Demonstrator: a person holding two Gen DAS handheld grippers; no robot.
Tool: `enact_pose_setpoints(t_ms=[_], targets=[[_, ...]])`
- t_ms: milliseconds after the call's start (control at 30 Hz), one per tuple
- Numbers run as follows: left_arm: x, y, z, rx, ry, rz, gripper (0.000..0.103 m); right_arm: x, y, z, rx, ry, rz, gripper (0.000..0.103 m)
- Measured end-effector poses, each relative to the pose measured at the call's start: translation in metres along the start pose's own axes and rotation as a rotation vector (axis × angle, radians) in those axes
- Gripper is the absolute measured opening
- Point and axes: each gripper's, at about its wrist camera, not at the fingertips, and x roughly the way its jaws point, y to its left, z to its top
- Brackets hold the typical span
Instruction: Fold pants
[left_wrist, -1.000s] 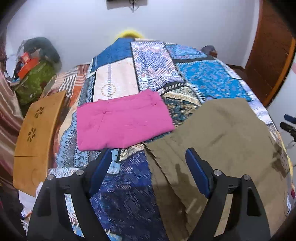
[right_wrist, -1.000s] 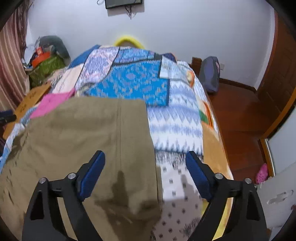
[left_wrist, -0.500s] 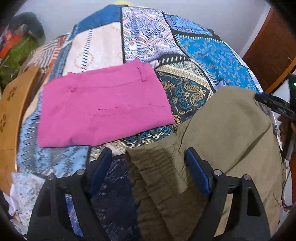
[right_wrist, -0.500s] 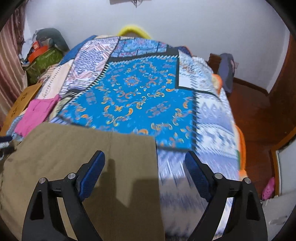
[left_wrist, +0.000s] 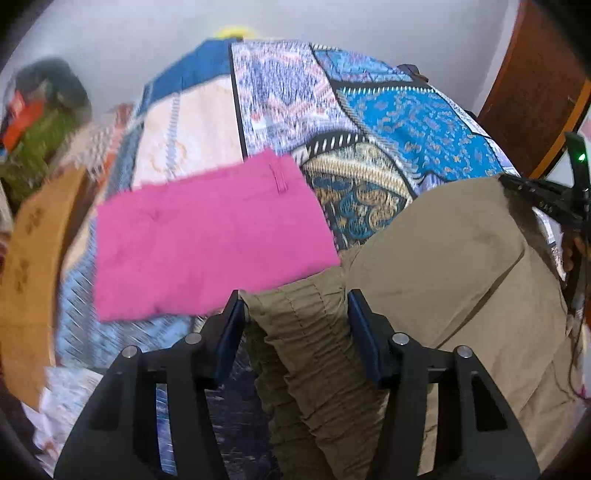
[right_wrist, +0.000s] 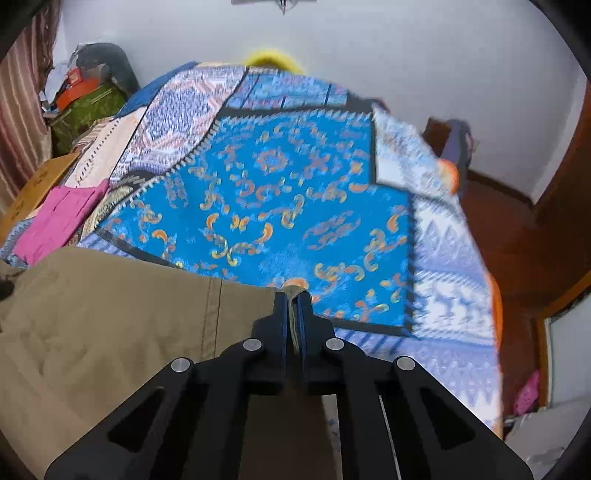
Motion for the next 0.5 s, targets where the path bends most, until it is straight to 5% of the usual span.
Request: enact_pose_setpoints(t_ms=[267,500], targets=[[-0.061,-0.007,0.029,0.020,-0.122,0.023,0.053,-0.067,-0.016,0.030,0.089,-0.143,-0.045,0.003],[-0.119,-0.025,0.009,0.033,-0.204,0.011,0.053,-0.156,-0.028,0.005,0.137,-0.218,0.023,0.002]])
